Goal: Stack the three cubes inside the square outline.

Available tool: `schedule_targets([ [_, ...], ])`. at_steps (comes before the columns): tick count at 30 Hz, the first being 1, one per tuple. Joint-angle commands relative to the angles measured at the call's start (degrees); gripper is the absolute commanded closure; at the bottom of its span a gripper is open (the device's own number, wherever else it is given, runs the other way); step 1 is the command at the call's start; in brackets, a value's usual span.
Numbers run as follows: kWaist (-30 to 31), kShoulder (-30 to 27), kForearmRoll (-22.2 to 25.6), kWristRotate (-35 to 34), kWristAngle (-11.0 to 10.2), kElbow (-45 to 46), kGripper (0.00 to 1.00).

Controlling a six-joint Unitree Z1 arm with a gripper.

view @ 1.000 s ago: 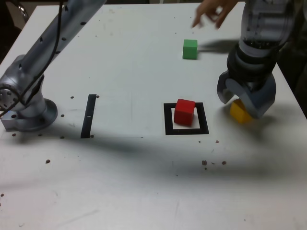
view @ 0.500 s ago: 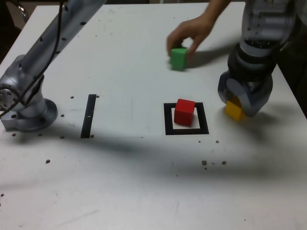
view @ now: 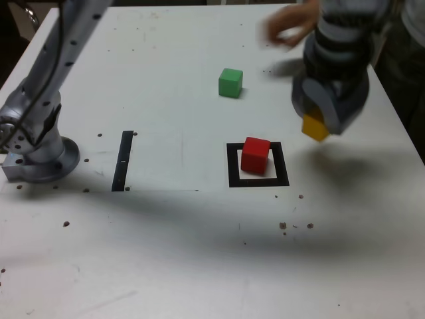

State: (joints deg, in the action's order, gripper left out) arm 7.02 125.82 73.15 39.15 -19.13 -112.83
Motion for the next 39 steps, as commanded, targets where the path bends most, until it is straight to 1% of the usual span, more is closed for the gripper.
schedule_targets([
  [1,-0.2,-2.7,0.5,-0.6,-0.2,1.7,0.7],
  [8,-0.2,-11.1,1.0,-5.8,0.3,10.7,0.7],
  [11,-0.1,-14.6,1.1,-10.8,0.8,13.9,0.7],
  [14,0.2,-16.1,1.8,-15.8,1.3,15.0,0.7],
  [18,0.9,-15.5,3.6,-21.9,2.6,14.9,0.7],
  [22,2.1,-13.2,4.9,-27.1,4.4,14.2,0.7],
  [25,2.7,-11.2,6.0,-29.8,5.3,13.1,0.7],
  [32,2.8,-7.5,7.4,-32.4,5.9,11.7,0.7],
  [39,2.8,-6.2,8.6,-32.5,5.8,11.9,0.7],
])
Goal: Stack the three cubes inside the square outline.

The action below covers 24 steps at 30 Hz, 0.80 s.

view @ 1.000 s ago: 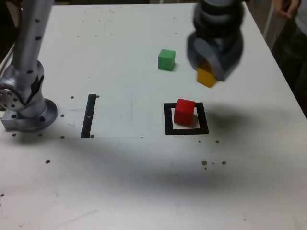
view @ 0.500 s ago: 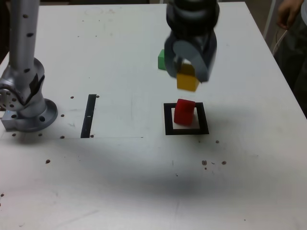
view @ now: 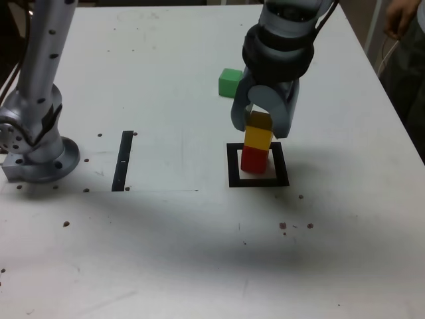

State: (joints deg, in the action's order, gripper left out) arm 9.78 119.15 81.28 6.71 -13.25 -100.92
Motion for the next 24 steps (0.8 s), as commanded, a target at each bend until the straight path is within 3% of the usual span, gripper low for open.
schedule_targets([
  [1,0.1,0.6,0.6,-0.1,0.0,0.0,0.7],
  [18,-0.8,0.1,-0.6,0.3,1.0,2.3,0.7],
  [24,-0.9,-0.3,-0.7,0.5,1.1,2.4,0.62],
])
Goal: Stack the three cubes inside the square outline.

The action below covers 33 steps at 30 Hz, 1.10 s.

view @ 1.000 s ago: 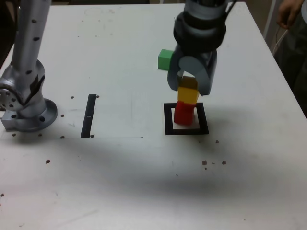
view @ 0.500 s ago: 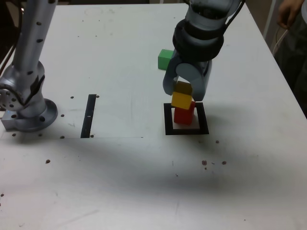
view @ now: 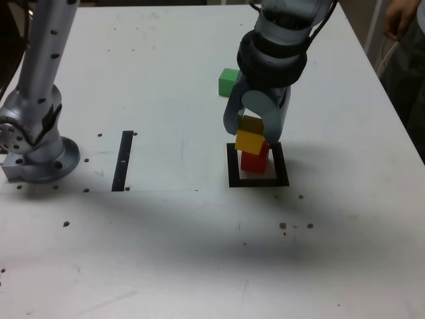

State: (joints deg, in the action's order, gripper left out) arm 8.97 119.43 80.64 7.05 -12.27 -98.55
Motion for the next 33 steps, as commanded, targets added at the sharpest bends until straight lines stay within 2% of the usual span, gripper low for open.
schedule_targets([
  [1,-0.1,-0.5,-0.1,0.2,0.1,0.0,0.6],
  [8,-0.2,-0.1,-0.8,0.6,0.2,0.3,0.52],
  [18,-0.8,1.0,-1.8,1.1,0.2,0.6,0.51],
  [20,-1.0,1.1,-2.0,1.3,0.0,0.6,0.48],
  [22,-1.0,1.0,-2.3,1.6,0.0,0.5,0.42],
  [25,-1.0,0.9,-2.5,2.2,0.0,0.5,0.25],
  [28,-1.1,0.5,-2.5,2.5,-0.3,0.6,0.13],
  [33,-1.2,-0.6,-0.9,2.3,-1.5,0.9,0.02],
])
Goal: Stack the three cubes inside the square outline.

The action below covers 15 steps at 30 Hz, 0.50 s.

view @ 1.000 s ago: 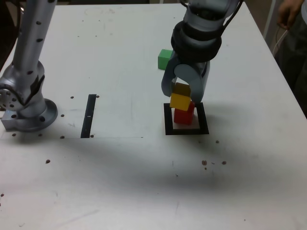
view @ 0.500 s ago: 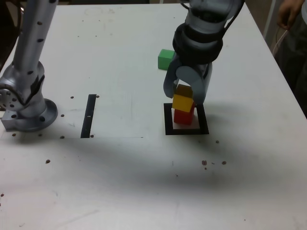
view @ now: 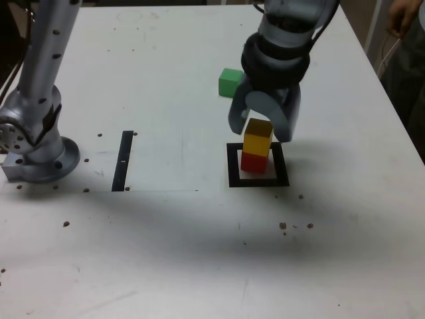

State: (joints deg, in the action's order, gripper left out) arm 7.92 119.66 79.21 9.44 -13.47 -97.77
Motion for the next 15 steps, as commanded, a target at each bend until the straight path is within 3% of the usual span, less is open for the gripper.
schedule_targets([
  [1,-0.2,-1.2,0.8,-0.2,-0.4,0.1,0.01],
  [8,-1.4,-6.5,5.2,1.1,-3.3,0.7,0.01],
  [15,-9.2,-13.0,6.6,8.7,-6.8,6.3,0.01],
])
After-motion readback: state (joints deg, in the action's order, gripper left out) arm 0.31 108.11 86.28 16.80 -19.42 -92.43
